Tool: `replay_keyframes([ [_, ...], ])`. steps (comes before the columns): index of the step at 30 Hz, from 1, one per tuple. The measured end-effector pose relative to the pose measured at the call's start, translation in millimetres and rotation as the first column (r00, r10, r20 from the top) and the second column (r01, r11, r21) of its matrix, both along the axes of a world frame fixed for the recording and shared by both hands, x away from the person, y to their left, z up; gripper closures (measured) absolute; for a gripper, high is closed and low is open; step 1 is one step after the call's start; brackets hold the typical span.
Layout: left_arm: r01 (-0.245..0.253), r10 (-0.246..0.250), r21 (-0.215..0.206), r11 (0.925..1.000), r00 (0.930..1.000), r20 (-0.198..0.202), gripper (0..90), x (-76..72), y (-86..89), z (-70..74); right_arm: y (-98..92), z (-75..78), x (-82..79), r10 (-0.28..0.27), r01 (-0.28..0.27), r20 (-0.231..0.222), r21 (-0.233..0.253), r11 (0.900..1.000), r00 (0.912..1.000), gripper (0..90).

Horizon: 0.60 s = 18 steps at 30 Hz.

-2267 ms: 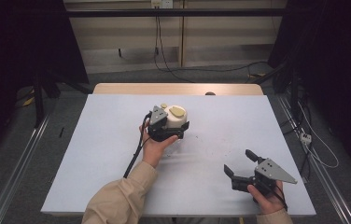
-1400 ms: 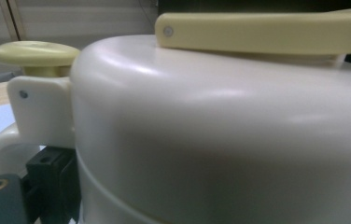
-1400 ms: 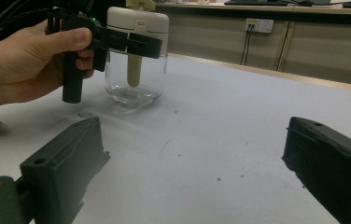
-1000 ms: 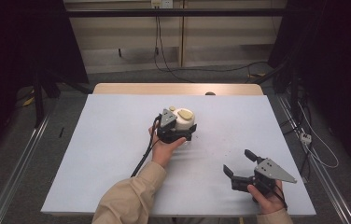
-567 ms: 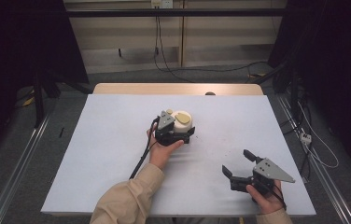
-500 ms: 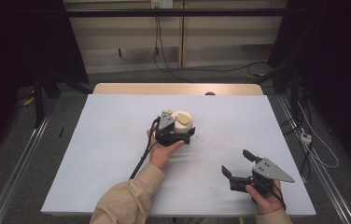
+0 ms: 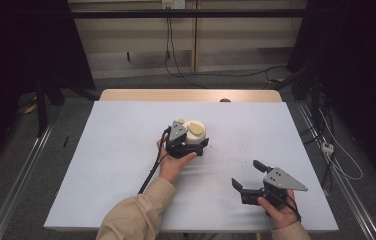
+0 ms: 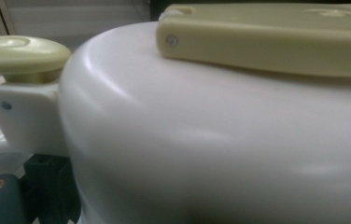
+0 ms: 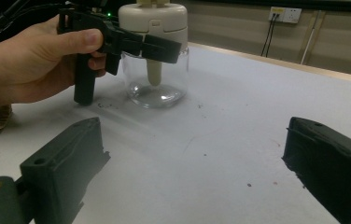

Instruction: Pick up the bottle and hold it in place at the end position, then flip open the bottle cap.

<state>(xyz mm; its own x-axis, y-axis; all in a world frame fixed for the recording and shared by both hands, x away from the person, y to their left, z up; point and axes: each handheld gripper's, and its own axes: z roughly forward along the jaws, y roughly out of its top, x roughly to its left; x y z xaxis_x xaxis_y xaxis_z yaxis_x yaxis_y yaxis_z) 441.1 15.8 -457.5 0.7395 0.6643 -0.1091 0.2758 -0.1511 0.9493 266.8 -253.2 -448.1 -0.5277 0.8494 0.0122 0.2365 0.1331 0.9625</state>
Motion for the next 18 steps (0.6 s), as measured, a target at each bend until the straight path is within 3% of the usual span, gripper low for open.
replay_keyframes([
  [9,0.013,-0.013,-0.006,0.9999,0.9999,-0.002,5.7,0.8,0.8,-0.7,6.5,0.1,5.3,0.013,-0.013,-0.006,-0.004,1.000,0.9999,4.2],
  [18,0.012,-0.012,-0.012,0.9998,0.9999,0.002,5.7,0.4,1.2,-1.7,19.9,3.2,18.5,0.035,-0.036,-0.038,-0.041,0.998,0.9987,4.7],
])
